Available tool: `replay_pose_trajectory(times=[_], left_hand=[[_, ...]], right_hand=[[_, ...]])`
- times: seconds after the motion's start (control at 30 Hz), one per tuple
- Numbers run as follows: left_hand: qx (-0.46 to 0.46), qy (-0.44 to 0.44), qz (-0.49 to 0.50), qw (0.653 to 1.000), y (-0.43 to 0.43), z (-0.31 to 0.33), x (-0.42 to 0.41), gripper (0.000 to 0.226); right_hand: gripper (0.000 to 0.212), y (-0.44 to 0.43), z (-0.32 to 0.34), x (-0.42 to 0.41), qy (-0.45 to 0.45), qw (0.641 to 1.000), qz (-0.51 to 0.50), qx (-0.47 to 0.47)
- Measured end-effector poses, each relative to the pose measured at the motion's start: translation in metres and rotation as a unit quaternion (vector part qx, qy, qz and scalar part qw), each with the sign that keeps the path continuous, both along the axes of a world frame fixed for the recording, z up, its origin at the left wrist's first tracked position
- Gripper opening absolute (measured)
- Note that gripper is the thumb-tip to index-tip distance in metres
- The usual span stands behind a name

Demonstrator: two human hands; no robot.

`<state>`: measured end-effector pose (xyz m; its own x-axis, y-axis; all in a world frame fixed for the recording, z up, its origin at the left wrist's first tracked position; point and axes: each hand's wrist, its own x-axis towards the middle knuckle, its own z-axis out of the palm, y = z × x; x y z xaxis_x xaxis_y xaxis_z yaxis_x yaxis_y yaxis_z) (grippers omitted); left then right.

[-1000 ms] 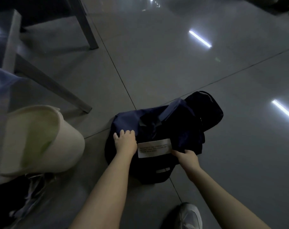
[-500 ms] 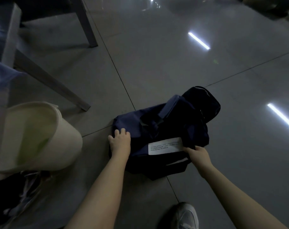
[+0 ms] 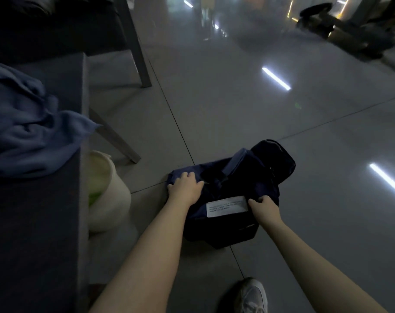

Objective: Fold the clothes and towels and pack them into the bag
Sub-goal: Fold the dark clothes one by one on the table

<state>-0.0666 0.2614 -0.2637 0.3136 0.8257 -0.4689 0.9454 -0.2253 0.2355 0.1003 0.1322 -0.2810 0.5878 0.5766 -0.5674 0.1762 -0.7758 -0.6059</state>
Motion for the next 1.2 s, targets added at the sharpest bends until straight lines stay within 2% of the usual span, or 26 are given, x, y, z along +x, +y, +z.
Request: replay_pose_trajectory(times=[0.13,0.23,0.43,0.57,0.73,0.9,1.2], left_hand=[[0.028,-0.026,-0.01,0.999,-0.012,0.06,-0.009,0.051],[0.04,-0.058,0.003,0.998,-0.025,0.107,-0.027,0.052],[0.136,-0.046,0.022,0.989,-0.052,0.203,-0.098,0.05],[0.172,-0.049,0.069,0.981,-0.079,0.244,-0.161,0.048],[0.168,-0.022,0.112,0.979,-0.122,0.263,-0.244,0.052],[0.161,0.014,0.151,0.975,-0.147,0.264,-0.313,0.054],[0.176,-0.025,0.244,0.953,-0.151,0.238,-0.404,0.054]], right_hand=[[0.047,0.011,0.05,-0.022,-0.01,0.999,0.036,0.04],[0.038,0.019,0.086,-0.049,-0.006,0.993,0.065,0.098],[0.02,0.016,0.156,-0.114,-0.005,0.972,0.13,0.197],[0.012,0.009,0.201,-0.159,-0.021,0.953,0.187,0.238],[0.022,-0.011,0.245,-0.218,-0.018,0.93,0.24,0.279],[0.029,-0.024,0.258,-0.279,-0.029,0.909,0.302,0.286],[0.039,-0.011,0.254,-0.375,-0.079,0.873,0.397,0.272]])
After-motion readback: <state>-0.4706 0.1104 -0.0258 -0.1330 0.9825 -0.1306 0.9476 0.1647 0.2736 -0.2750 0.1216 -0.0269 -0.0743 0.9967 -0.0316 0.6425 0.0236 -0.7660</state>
